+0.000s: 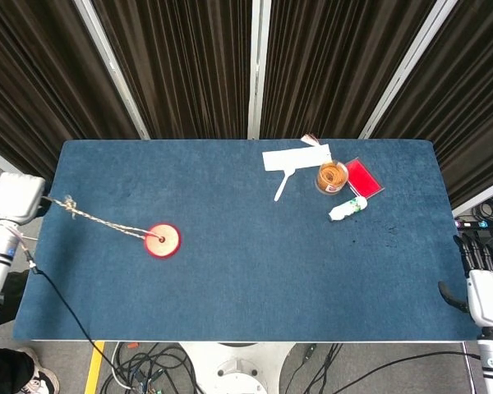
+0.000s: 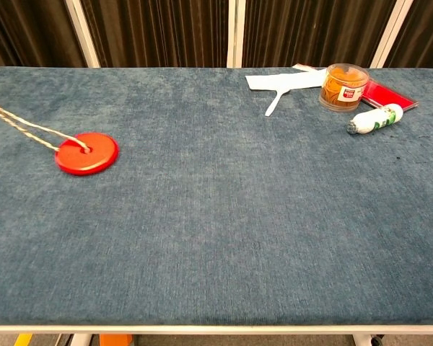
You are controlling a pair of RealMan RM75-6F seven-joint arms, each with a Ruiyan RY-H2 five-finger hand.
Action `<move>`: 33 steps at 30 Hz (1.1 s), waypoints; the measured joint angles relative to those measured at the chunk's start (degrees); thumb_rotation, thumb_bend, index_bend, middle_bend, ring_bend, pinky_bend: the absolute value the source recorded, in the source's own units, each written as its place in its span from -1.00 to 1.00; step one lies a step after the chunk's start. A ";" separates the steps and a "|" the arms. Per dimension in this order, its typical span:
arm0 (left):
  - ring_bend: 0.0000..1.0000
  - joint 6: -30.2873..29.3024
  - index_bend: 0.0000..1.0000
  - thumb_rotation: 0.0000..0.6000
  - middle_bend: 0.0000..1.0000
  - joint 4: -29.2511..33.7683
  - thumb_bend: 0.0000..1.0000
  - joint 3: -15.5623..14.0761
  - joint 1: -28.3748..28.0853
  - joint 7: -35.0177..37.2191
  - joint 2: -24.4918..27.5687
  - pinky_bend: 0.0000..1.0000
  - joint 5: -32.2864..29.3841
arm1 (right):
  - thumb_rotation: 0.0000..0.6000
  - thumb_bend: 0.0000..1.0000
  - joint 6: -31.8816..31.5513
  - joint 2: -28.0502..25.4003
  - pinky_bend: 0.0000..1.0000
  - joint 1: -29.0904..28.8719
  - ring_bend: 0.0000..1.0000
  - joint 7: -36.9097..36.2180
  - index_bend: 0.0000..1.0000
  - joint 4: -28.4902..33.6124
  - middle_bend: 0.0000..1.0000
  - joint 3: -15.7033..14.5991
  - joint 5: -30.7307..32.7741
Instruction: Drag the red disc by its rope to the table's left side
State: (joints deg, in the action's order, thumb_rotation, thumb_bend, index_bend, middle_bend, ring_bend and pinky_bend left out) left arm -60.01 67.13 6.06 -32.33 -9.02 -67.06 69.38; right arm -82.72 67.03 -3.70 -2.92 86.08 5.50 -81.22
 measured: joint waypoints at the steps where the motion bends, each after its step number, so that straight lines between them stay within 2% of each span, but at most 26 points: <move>1: 0.45 -0.25 0.60 1.00 0.84 -0.43 -0.34 0.16 0.37 0.13 0.29 0.61 -0.27 | 1.00 -0.56 0.01 0.03 -1.00 -0.02 -1.00 0.08 -1.00 0.02 -0.92 -0.02 -0.05; 6: 0.45 -0.54 0.60 1.00 0.84 -0.96 -0.34 0.91 1.02 0.67 1.41 0.61 -0.80 | 1.00 -0.55 0.21 0.21 -1.00 -0.17 -1.00 0.33 -1.00 0.14 -0.92 -0.05 -0.05; 15: 0.45 -2.95 0.60 1.00 0.84 -1.13 -0.34 3.93 0.90 -1.00 1.40 0.61 -1.99 | 1.00 -0.55 0.21 0.28 -1.00 -0.17 -1.00 0.12 -1.00 -0.11 -0.92 0.03 0.14; 18: 0.45 -3.63 0.60 1.00 0.84 2.03 -0.34 3.55 0.94 -0.36 0.94 0.61 -0.07 | 1.00 -0.55 0.29 0.40 -1.00 -0.14 -1.00 0.03 -1.00 -0.27 -0.92 -0.09 0.09; 24: 0.38 -8.17 0.56 1.00 0.78 10.37 -0.34 2.27 0.68 6.53 -0.35 0.54 10.13 | 1.00 -0.55 0.63 0.50 -1.00 -0.32 -1.00 0.27 -1.00 -0.17 -0.92 -0.10 0.22; 25: 0.27 -8.58 0.46 1.00 0.68 11.58 -0.35 1.80 0.31 8.09 -0.93 0.49 12.59 | 1.00 -0.55 0.65 0.55 -1.00 -0.31 -1.00 0.26 -1.00 -0.21 -0.92 -0.14 0.21; 27: -0.09 -8.13 -0.02 1.00 0.29 12.97 -0.40 0.73 -0.60 10.00 -1.79 0.29 15.62 | 1.00 -0.55 0.66 0.67 -1.00 -0.31 -1.00 0.18 -1.00 -0.31 -0.92 -0.21 0.13; 28: -0.42 -6.82 -0.44 1.00 -0.13 13.43 -0.45 0.08 -1.14 10.60 -1.91 0.04 16.73 | 1.00 -0.55 0.70 0.71 -1.00 -0.31 -1.00 0.13 -1.00 -0.37 -0.92 -0.24 0.12; 29: -0.70 -5.27 -0.79 1.00 -0.54 13.70 -0.50 -0.36 -1.55 10.63 -1.72 -0.23 16.97 | 1.00 -0.55 0.74 0.73 -1.00 -0.32 -1.00 0.07 -1.00 -0.43 -0.92 -0.25 0.13; 30: -0.86 -3.30 -0.94 1.00 -0.79 14.07 -0.54 -0.76 -2.06 10.39 -1.40 -0.42 16.79 | 1.00 -0.55 0.78 0.74 -1.00 -0.34 -1.00 0.01 -1.00 -0.49 -0.92 -0.23 0.18; 31: -0.95 -0.22 -0.96 1.00 -0.93 14.74 -0.57 -1.26 -2.78 9.77 -0.97 -0.55 16.04 | 1.00 -0.55 0.79 0.74 -1.00 -0.32 -1.00 -0.07 -1.00 -0.56 -0.92 -0.22 0.26; 33: -1.00 4.62 -0.97 1.00 -1.00 15.52 -0.61 -1.79 -3.56 8.62 -0.55 -0.65 14.50 | 1.00 -0.55 0.80 0.70 -1.00 -0.25 -1.00 -0.28 -1.00 -0.74 -0.92 -0.10 0.59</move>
State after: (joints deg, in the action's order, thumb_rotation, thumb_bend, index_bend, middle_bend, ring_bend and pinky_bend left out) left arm -55.38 82.65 4.27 -35.90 -0.39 -67.62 83.88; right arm -81.92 67.73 -3.95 -3.20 85.34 5.40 -80.63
